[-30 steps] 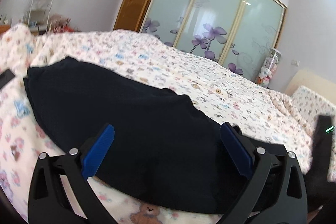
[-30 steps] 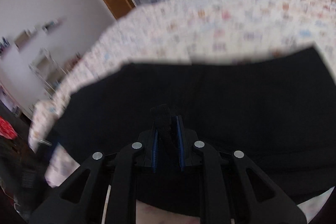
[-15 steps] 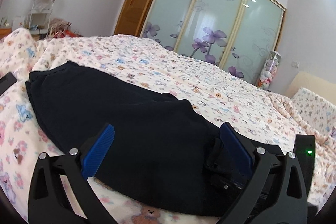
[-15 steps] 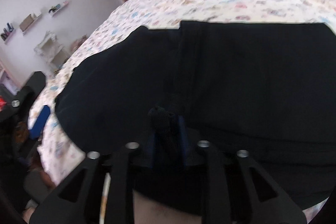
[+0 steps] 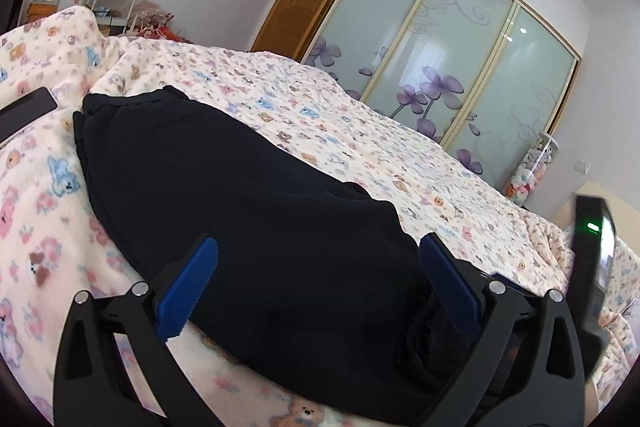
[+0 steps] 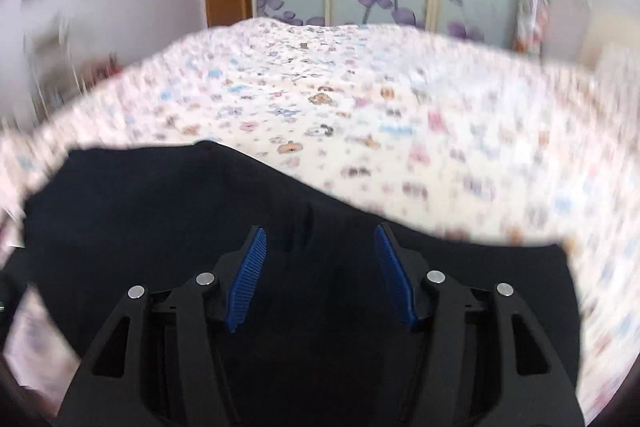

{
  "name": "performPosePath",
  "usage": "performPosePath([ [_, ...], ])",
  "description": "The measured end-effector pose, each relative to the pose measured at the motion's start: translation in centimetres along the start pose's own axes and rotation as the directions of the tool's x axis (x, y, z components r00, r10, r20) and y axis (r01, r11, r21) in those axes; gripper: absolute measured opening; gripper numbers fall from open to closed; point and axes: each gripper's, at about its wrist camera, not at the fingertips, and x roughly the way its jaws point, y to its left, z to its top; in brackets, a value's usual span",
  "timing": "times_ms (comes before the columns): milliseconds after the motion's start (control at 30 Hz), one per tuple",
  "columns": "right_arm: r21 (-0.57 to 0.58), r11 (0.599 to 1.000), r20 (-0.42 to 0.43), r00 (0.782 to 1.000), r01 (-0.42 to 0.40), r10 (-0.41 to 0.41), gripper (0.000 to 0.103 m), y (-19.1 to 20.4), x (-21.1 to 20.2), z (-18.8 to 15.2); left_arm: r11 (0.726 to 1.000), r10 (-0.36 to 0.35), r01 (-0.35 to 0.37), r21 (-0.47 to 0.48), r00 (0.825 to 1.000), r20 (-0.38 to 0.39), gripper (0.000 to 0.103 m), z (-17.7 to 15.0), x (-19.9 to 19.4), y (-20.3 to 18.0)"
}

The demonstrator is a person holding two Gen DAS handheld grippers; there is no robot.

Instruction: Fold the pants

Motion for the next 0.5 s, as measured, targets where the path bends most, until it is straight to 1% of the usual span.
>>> performPosePath([
  [67, -0.077, 0.996, 0.003, 0.999, 0.047, -0.047, 0.059, 1.4, 0.7, 0.2, 1.0, -0.008, 0.008, -0.012, 1.0, -0.005, 0.101, 0.1, 0.1, 0.2],
  [133, -0.198, 0.967, 0.0, 0.986, 0.161, -0.164, 0.059, 2.9, 2.0, 0.0, 1.0, -0.013, 0.013, -0.02, 1.0, -0.008, 0.101, 0.1, 0.1, 0.3],
  [167, -0.246, 0.948, -0.004, 0.978, 0.2, -0.207, 0.059, 3.5, 2.6, -0.1, 1.0, -0.017, 0.016, -0.026, 1.0, -0.013, 0.101, 0.1, 0.2, 0.4],
  [200, -0.284, 0.935, -0.021, 0.973, 0.213, -0.228, 0.059, 4.0, 3.4, -0.5, 0.999, -0.021, 0.02, -0.033, 1.0, -0.018, 0.101, 0.2, 0.2, 0.5],
  [233, -0.283, 0.938, -0.032, 0.975, 0.201, -0.219, 0.059, 3.8, 3.5, -0.9, 0.999, -0.024, 0.023, -0.039, 0.999, -0.022, 0.101, 0.1, 0.2, 0.5],
  [267, -0.265, 0.946, -0.048, 0.977, 0.187, -0.207, 0.055, 3.3, 3.6, -1.4, 0.998, -0.031, 0.03, -0.051, 0.999, -0.027, 0.101, 0.1, 0.3, 0.7],
  [300, -0.245, 0.955, -0.067, 0.98, 0.164, -0.186, 0.036, 2.6, 3.5, -1.5, 0.998, -0.035, 0.033, -0.058, 0.999, -0.029, 0.101, 0.1, 0.3, 0.7],
  [367, -0.198, 0.975, -0.114, 0.985, 0.102, -0.126, 0.021, 2.1, 3.6, -2.0, 0.997, -0.036, 0.034, -0.068, 0.999, -0.034, 0.101, 0.1, 0.3, 0.8],
  [400, -0.184, 0.978, -0.124, 0.985, 0.096, -0.12, 0.017, 2.2, 3.4, -2.3, 0.997, -0.033, 0.031, -0.072, 0.999, -0.034, 0.101, 0.1, 0.3, 0.9],
  [433, -0.178, 0.979, -0.123, 0.985, 0.095, -0.118, 0.015, 2.3, 3.1, -2.3, 0.997, -0.031, 0.028, -0.076, 0.999, -0.035, 0.101, 0.1, 0.3, 1.0],
  [500, -0.095, 0.993, -0.112, 0.99, 0.075, -0.085, 0.011, 1.2, 2.3, -2.2, 0.995, -0.03, 0.026, -0.096, 0.999, -0.039, 0.101, 0.1, 0.3, 1.4],
])
